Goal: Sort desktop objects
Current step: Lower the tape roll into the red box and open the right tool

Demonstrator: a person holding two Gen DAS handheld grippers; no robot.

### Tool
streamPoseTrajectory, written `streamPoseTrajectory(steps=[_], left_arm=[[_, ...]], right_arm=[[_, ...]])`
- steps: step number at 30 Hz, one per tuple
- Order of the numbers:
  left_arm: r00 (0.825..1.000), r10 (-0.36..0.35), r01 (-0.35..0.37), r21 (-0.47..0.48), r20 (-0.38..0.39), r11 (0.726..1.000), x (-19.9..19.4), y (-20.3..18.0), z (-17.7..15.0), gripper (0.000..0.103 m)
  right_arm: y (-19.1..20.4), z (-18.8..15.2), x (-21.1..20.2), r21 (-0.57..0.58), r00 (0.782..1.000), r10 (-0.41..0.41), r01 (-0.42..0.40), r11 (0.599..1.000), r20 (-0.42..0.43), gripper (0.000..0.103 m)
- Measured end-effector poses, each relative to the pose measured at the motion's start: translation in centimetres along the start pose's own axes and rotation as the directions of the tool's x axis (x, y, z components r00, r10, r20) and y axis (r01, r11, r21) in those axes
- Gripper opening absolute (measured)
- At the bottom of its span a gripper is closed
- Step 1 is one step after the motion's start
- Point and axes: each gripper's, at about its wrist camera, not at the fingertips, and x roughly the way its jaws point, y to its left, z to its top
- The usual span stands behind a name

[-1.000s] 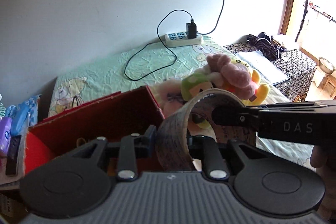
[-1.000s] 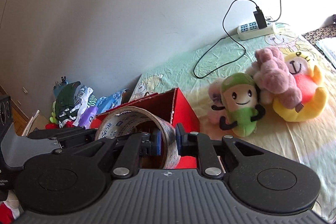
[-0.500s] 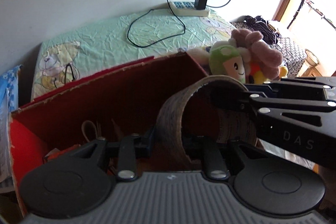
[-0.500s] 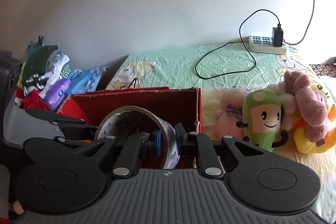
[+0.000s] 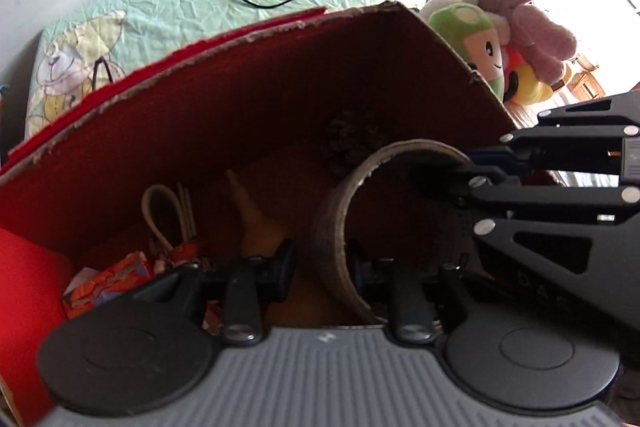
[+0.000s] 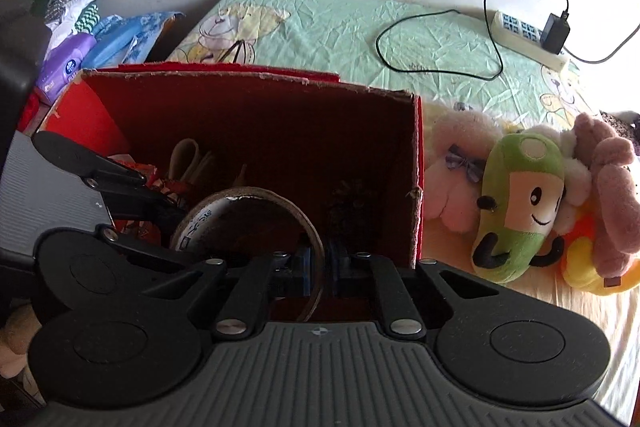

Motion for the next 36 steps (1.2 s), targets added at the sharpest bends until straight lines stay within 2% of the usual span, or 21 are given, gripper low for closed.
streamPoseTrajectory(steps=[4,9,11,13,17,29,32,33,36], left_arm=[[0.998,-0.018,0.017,-0.032,-0.054,0.999,0.7,0.4,0.3,0.03],[0.998,-0.029,0.027,-0.046,-0.047,0.999,0.5,0.6,0.0,0.036],[0.999,-0.04,0.039,-0.047,-0.029,0.998,0.2,0.7,-0.3,0.036],[1.0,-0.03,0.03,-0.025,-0.007,0.999,-0.2,0.6,-0.5,0.036],[1.0,-0.002,0.002,0.009,-0.013,1.0,-0.1,-0.1,-0.8,0.036],[0.999,0.016,-0.018,-0.042,-0.039,0.999,0.2,0.8,-0.9,0.037],[0.999,0.02,-0.022,-0.054,-0.037,0.998,0.3,0.8,-0.7,0.04],[0.999,0.013,-0.015,-0.059,-0.035,0.998,0.4,0.9,-0.7,0.044],[0.999,0.016,-0.018,-0.068,-0.03,0.997,0.3,1.0,-0.8,0.045]], right_arm=[[0.0,0.5,0.6,-0.015,0.998,0.002,-0.003,1.0,-0.068,0.008],[0.5,1.5,1.1,-0.063,0.991,-0.011,0.002,0.998,-0.131,0.007],[0.7,1.7,1.2,-0.093,0.985,-0.008,-0.008,0.996,-0.174,0.007],[0.9,2.0,1.1,-0.115,0.977,-0.001,-0.025,0.993,-0.215,0.007],[1.3,2.2,1.5,-0.172,0.963,-0.013,-0.034,0.985,-0.268,0.008],[1.2,2.5,2.0,-0.214,0.971,-0.043,-0.009,0.977,-0.235,0.011],[1.2,2.5,1.8,-0.22,0.972,-0.039,-0.014,0.975,-0.232,0.017],[1.2,2.5,1.7,-0.224,0.972,-0.04,-0.013,0.974,-0.23,0.017],[0.9,2.5,1.1,-0.224,0.975,-0.03,-0.021,0.974,-0.221,0.02]])
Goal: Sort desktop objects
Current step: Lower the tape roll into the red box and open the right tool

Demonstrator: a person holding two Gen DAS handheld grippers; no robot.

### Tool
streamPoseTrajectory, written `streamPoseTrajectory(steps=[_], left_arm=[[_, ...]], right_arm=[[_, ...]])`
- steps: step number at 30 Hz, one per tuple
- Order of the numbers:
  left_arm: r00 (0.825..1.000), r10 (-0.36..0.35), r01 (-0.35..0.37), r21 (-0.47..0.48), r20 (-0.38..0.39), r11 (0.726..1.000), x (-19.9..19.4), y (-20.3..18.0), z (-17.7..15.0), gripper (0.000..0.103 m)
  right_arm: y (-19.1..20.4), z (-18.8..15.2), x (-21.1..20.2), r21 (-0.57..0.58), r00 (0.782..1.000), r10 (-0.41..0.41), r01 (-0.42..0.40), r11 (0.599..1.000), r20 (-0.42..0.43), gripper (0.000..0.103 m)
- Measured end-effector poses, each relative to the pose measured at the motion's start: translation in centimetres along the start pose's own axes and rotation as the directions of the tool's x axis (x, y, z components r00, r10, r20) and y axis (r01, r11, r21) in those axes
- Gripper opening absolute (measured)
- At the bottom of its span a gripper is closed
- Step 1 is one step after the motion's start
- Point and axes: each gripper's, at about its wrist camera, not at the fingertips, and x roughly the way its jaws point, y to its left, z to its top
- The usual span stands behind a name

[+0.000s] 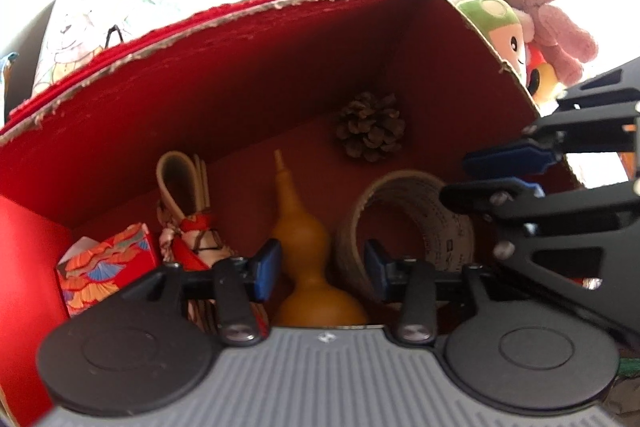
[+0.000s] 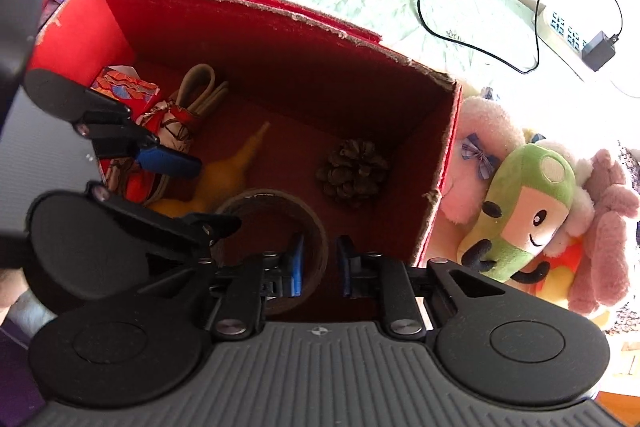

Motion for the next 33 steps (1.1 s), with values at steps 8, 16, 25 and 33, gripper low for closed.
streamPoseTrajectory(steps=[8,16,25,33], left_arm=[[1.0,0.013,-0.013,-0.011,0.001,1.0,0.0,0.1,0.0,0.047],[0.999,0.045,-0.045,0.013,0.019,0.999,-0.3,-0.3,-0.2,0.05],[0.995,0.075,-0.078,0.055,0.058,0.995,-1.2,-0.4,-0.8,0.059],[0.995,0.069,-0.073,0.058,0.068,0.996,-1.7,0.0,-1.2,0.061]], right_arm=[[-0.5,-0.2,0.3,0.068,0.993,0.023,-0.031,0.997,0.112,0.019],[0.1,0.0,0.9,0.099,0.971,-0.039,0.016,0.995,0.235,0.022],[0.2,1.3,1.3,0.021,0.989,-0.042,0.04,0.999,0.14,0.026],[0.0,1.4,1.0,-0.021,0.997,-0.025,0.026,0.999,0.074,0.026]])
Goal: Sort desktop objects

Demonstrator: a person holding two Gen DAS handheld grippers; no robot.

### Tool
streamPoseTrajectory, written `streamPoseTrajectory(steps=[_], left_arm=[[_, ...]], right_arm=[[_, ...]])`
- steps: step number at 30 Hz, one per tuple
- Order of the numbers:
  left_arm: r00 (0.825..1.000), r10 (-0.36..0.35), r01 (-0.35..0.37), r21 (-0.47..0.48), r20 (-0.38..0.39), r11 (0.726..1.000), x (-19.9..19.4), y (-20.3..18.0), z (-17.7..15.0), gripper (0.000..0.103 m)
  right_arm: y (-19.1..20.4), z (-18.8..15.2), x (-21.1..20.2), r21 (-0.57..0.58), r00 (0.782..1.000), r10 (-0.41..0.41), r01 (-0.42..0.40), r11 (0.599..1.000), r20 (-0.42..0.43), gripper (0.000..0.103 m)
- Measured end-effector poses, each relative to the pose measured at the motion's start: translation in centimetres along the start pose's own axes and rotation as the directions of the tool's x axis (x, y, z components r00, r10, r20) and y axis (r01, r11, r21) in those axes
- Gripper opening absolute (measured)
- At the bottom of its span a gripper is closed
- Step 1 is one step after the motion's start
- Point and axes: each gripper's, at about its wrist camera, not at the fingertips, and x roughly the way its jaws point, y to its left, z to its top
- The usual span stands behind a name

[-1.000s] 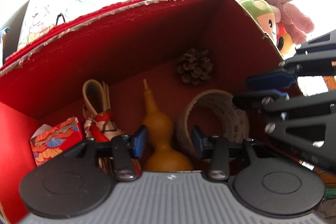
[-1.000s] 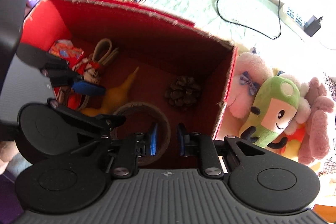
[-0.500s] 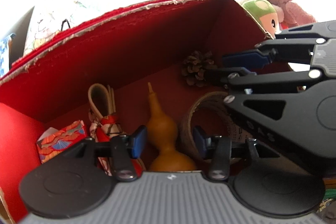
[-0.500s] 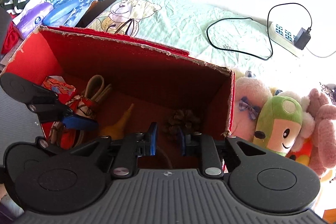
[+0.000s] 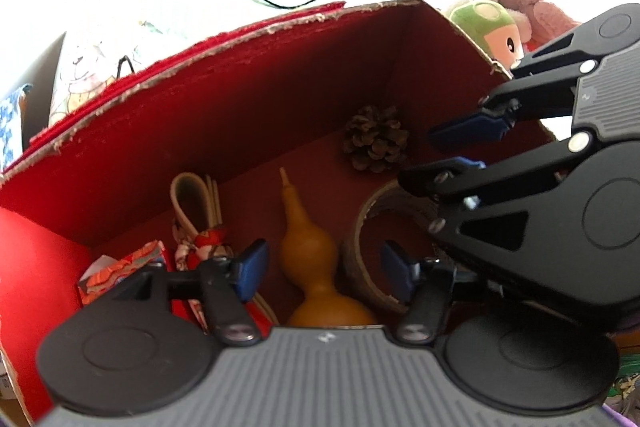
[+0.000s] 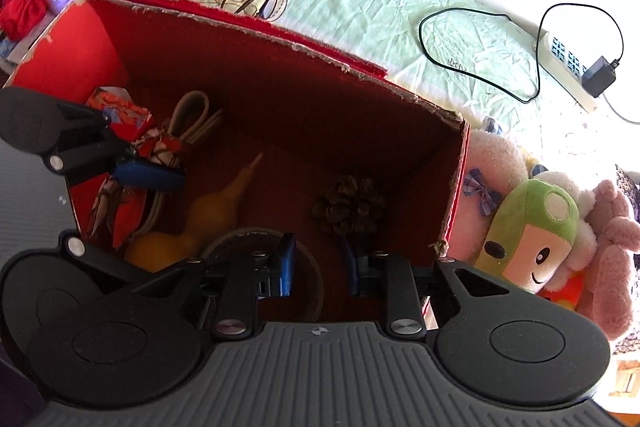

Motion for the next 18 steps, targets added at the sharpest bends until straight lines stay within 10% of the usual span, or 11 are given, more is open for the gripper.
streamPoseTrajectory(steps=[8,18], left_arm=[[1.0,-0.003,0.003,0.04,-0.005,0.999,-0.2,-0.2,-0.6,0.036],[0.999,-0.007,0.015,0.153,-0.051,0.988,-0.1,-1.6,-0.7,0.03]], right_arm=[[-2.6,-2.9,-1.7,0.239,0.95,0.04,-0.119,0.964,0.311,0.026],[-3.3,-3.6,-1.0,0.301,0.9,0.043,-0.19,0.934,0.435,0.022]])
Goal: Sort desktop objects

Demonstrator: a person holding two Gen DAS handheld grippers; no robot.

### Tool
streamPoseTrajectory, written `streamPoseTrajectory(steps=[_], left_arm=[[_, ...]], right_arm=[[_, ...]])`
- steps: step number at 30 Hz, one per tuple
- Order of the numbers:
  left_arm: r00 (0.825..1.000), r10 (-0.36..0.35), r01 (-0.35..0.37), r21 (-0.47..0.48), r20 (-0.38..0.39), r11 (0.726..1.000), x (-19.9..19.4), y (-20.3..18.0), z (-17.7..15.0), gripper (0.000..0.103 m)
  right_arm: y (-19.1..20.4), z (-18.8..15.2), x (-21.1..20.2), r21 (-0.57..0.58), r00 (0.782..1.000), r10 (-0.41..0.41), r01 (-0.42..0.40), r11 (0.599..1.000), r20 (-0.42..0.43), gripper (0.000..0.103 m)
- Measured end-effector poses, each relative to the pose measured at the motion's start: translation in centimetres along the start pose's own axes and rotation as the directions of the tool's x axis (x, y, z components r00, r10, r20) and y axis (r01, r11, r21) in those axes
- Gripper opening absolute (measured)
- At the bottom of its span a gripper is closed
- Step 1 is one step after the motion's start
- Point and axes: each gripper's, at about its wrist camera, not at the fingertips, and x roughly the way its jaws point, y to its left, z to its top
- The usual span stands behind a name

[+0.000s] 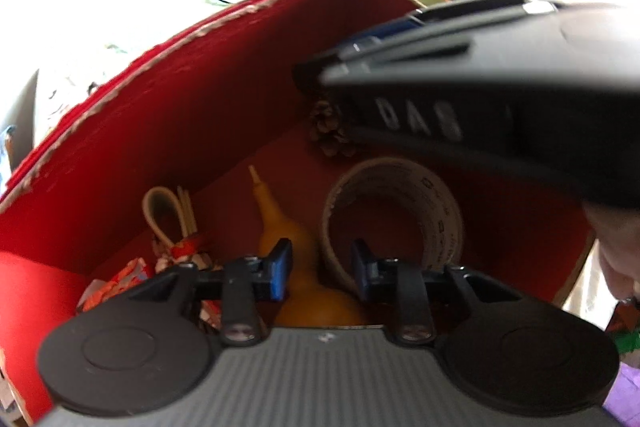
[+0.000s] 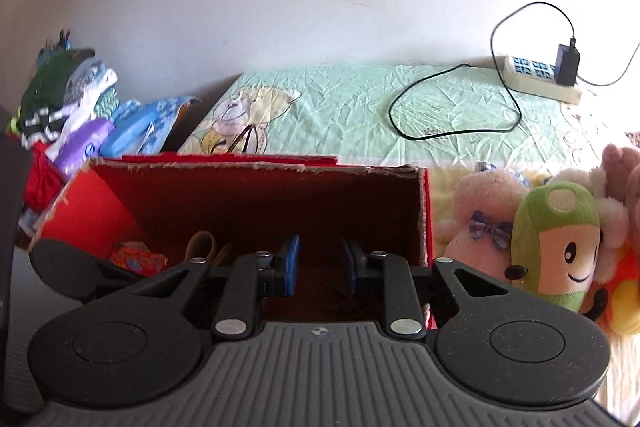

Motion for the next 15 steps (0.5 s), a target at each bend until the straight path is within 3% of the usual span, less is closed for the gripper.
streamPoseTrajectory(steps=[3,15], left_arm=[[0.999,-0.048,0.048,0.007,-0.008,0.999,0.01,-0.26,0.11,0.031],[0.994,-0.1,0.101,0.038,-0.037,0.994,-0.36,-0.07,-0.27,0.032]], right_arm=[[-0.27,-0.03,-0.07,0.023,1.0,0.008,-0.009,1.0,0.017,0.02],[-0.03,-0.26,-0.01,0.012,1.0,-0.011,0.011,1.0,0.017,0.019]])
